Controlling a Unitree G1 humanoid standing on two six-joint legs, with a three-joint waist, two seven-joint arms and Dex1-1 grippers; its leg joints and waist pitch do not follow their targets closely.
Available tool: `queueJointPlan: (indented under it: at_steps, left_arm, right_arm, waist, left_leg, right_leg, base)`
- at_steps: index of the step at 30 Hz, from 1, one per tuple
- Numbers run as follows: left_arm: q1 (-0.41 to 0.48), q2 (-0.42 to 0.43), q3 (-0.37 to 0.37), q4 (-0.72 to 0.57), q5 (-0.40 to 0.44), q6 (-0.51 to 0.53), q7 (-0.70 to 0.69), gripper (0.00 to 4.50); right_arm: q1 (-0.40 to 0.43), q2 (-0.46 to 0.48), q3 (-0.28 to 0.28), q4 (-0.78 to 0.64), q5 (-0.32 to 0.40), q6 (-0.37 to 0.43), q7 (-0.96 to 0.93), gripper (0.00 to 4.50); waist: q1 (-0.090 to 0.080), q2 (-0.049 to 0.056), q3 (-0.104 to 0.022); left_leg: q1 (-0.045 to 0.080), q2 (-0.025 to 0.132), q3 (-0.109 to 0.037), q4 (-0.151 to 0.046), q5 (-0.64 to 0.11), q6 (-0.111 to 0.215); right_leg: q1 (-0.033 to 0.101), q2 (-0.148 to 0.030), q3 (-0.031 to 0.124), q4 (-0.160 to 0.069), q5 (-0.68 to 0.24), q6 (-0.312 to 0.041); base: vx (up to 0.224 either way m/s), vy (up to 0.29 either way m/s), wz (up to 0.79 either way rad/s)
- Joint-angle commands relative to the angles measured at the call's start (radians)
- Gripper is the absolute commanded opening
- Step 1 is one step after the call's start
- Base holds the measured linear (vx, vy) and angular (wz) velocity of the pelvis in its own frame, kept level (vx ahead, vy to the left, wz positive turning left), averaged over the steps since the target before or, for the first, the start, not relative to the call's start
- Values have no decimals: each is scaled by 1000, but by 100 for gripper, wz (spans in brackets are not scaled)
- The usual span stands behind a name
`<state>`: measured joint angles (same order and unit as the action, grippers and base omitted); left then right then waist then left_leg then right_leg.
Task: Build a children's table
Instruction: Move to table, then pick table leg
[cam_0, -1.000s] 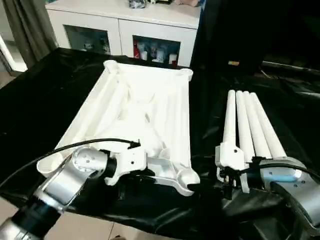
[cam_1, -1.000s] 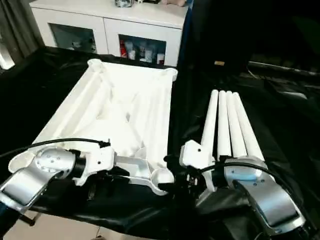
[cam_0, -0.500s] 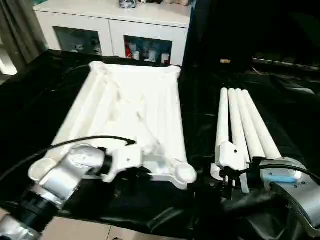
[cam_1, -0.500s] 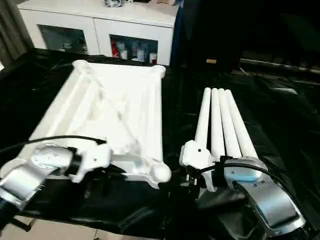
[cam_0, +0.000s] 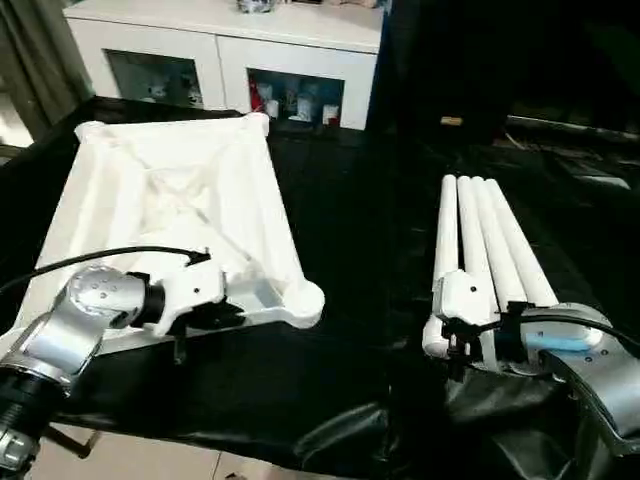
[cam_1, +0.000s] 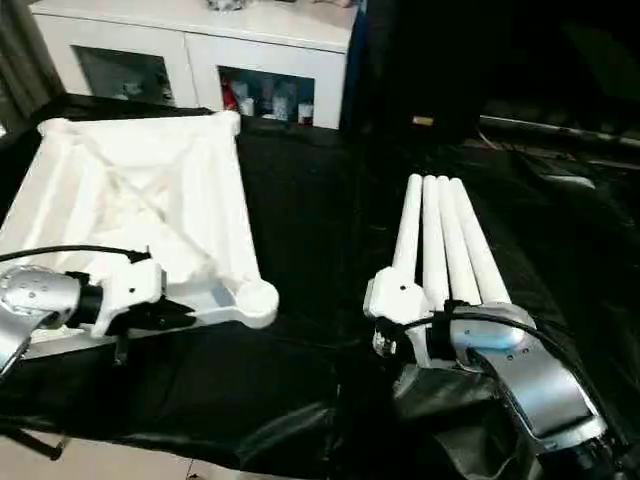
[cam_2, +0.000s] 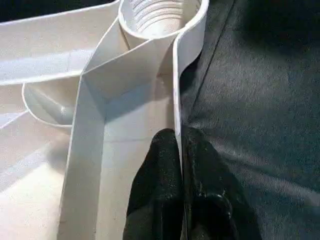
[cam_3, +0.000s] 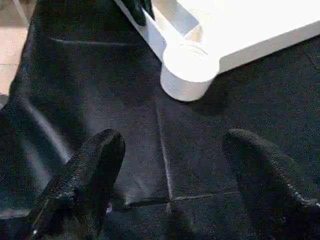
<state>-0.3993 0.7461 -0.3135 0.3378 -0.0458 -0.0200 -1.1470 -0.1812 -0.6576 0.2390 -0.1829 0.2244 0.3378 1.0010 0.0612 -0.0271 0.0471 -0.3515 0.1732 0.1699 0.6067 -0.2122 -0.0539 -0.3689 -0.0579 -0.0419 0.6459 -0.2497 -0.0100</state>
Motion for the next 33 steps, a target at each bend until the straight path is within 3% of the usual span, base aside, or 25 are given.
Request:
queueJointPlan:
  at_steps: [1,4,5,6,8,9,10,13,14,15,17,18,19,20,22,23,24,29,32,33]
  left_arm:
    - [-28,-11,13,-2,4,-41,3,5]
    - [-36,-28,11,-3,8,-62,14,5]
    - [-39,-35,9,-5,10,-70,18,47]
    - [-45,-47,15,-16,-15,-24,2,47]
    - [-51,-55,24,-31,-38,11,-12,61]
    - [-49,-50,39,-71,-66,51,-19,70]
    - [-54,-34,66,-126,-103,101,-32,82]
    - [-68,-17,139,-226,-164,147,0,102]
    - [-70,-9,163,-260,-193,183,10,105]
    - [-72,7,202,-324,-244,256,25,114]
    - [-75,-1,246,-365,-288,317,65,138]
    - [-63,-29,251,-383,-275,335,106,142]
    - [-55,-48,253,-392,-264,347,133,144]
    - [-48,-64,247,-410,-237,370,166,159]
    - [0,-116,222,-459,-222,422,225,172]
    - [0,-116,222,-459,-222,422,225,181]
    - [70,-171,172,-510,-219,440,271,192]
    - [132,-227,93,-595,-221,491,340,228]
    - [127,-248,92,-632,-240,533,358,254]
    - [118,-258,90,-641,-225,545,361,263]
  right_arm:
    - [-15,4,-16,6,-6,-13,-10,355]
    - [-17,11,-18,8,-6,-11,-17,355]
    - [-17,14,-20,7,-4,-8,-22,355]
    - [-18,21,-23,8,-2,-3,-33,355]
    - [-21,33,-29,10,4,6,-48,355]
    - [-23,40,-36,2,9,18,-60,355]
    - [-36,53,-48,-17,21,52,-81,355]
    - [-68,121,-103,-31,59,95,-168,355]
    - [-82,145,-118,-30,67,114,-202,355]
    - [-111,180,-142,-21,66,143,-263,355]
    - [-154,235,-169,33,40,170,-367,374]
    - [-167,255,-185,75,20,196,-423,385]
    - [-176,268,-195,102,9,218,-457,392]
    - [-195,287,-210,131,-12,274,-516,404]
    - [-221,318,-230,163,-45,365,-604,417]
    - [-221,318,-230,163,-45,365,-604,428]
    - [-247,354,-253,194,-67,417,-692,438]
    - [-302,389,-286,257,-90,474,-800,450]
    - [-336,411,-320,291,-91,516,-860,450]
    - [-353,412,-326,301,-103,569,-876,450]
  waist:
    - [5,10,-46]
    - [10,9,-49]
    - [12,10,-50]
    - [14,14,-51]
    - [19,13,-52]
    - [24,14,-52]
    - [25,25,-52]
    - [23,16,-48]
    - [22,17,-48]
    - [18,30,-49]
    - [12,23,-46]
    - [10,25,-47]
    - [10,12,-45]
    - [12,19,-46]
    - [13,16,-51]
    - [17,17,-52]
    - [18,22,-57]
    - [21,11,-62]
    - [21,6,-55]
    - [21,2,-54]
  left_leg:
    - [6,62,-21,-79,-156,18]
    - [6,62,-20,-77,-136,19]
    - [7,62,-20,-77,-125,21]
    - [8,63,-20,-76,-117,21]
    - [7,62,-18,-75,-107,18]
    - [8,63,-19,-76,-111,12]
    - [9,62,-20,-76,-113,7]
    - [7,58,-19,-78,-142,-7]
    - [8,58,-19,-79,-143,-10]
    - [10,56,-20,-78,-139,-31]
    - [9,52,-17,-78,-131,-42]
    - [9,50,-15,-78,-127,-47]
    - [8,50,-14,-78,-121,-45]
    - [7,51,-15,-78,-110,-45]
    - [6,49,-12,-75,-48,-38]
    - [5,48,-11,-74,-35,-38]
    - [0,48,-12,-72,-10,-39]
    - [-6,44,-10,-68,37,-18]
    - [-6,44,-9,-72,-3,-19]
    - [-5,43,-8,-72,-5,-22]
  right_leg:
    - [35,-87,55,-80,-34,-243]
    - [36,-87,55,-74,14,-247]
    - [36,-88,55,-73,31,-248]
    - [36,-88,55,-70,48,-251]
    - [36,-87,55,-69,67,-258]
    - [37,-89,54,-67,68,-261]
    - [35,-89,54,-65,71,-265]
    - [37,-85,53,-69,24,-268]
    - [37,-85,52,-71,10,-265]
    - [35,-83,52,-65,10,-266]
    - [33,-78,52,-65,-2,-264]
    - [33,-77,52,-70,-17,-261]
    - [35,-77,52,-73,-22,-255]
    - [37,-77,54,-70,-17,-252]
    - [37,-72,55,-67,37,-240]
    - [38,-73,54,-67,54,-230]
    - [42,-74,56,-60,94,-225]
    - [42,-68,54,-54,204,-217]
    - [40,-69,54,-62,125,-209]
    - [40,-66,54,-63,100,-198]
  base:
    - [0,0,0]
    - [0,0,0]
    - [0,0,0]
    - [0,0,0]
    - [0,0,0]
    - [0,0,0]
    - [0,0,0]
    - [0,0,0]
    - [0,0,0]
    - [0,0,0]
    - [0,0,0]
    - [0,0,0]
    - [0,0,0]
    - [0,0,0]
    - [0,0,0]
    - [0,0,0]
    - [0,0,0]
    - [0,0,0]
    - [0,0,0]
    - [0,0,0]
